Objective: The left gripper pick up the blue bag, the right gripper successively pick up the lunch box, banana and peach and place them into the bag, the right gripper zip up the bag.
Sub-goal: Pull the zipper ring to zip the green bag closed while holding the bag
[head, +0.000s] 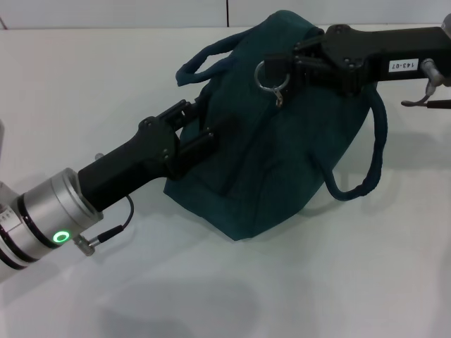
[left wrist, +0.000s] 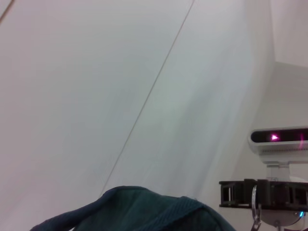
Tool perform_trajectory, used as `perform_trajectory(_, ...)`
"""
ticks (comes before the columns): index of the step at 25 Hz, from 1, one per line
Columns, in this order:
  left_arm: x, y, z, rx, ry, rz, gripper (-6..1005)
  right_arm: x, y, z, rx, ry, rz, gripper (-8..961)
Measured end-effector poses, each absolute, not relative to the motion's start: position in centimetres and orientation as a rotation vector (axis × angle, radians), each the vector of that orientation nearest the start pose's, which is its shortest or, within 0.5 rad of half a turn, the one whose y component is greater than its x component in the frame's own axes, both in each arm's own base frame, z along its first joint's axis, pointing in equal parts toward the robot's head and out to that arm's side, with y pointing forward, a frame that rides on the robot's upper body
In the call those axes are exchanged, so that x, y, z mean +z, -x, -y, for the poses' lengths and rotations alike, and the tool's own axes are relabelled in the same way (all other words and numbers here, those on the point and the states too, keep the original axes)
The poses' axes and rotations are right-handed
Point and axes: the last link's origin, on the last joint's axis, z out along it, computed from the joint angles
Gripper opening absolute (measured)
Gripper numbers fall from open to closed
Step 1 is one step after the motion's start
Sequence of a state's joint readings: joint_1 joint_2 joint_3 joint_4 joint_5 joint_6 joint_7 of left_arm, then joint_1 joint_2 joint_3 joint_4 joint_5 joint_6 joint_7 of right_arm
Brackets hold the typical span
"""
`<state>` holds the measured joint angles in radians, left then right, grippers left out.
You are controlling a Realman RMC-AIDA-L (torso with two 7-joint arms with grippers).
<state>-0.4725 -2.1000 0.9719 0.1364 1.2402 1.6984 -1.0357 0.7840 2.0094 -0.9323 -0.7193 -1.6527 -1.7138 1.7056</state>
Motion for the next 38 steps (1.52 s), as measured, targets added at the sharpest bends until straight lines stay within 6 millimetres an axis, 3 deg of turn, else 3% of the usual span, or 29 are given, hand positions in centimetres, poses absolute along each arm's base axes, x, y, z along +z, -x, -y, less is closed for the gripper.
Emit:
perform_trajectory(4,-4.3,24.6,-27.6,-1.47,2.329,0.754,707,3.0,-12.3,-37.3,1.074,2.981,-0.461,48)
perform_trajectory(15,-4.4,24.6,-27.6,-1.47,2.337,0.755,247,3.4,-12.8,-37.4,1.094,2.949,-0.485,50)
perform_trajectory(23,-4.4,24.6,-27.6,-1.464,2.35,0.752,99,3.7,-13.6,-37.4,1.187,2.895,-0.575,51)
perform_trajectory(38,-4.9,24.3,-27.1,-1.451,2.428,0.734,55,4.5,-14.6,-38.2,1.214,2.809,-0.652,53)
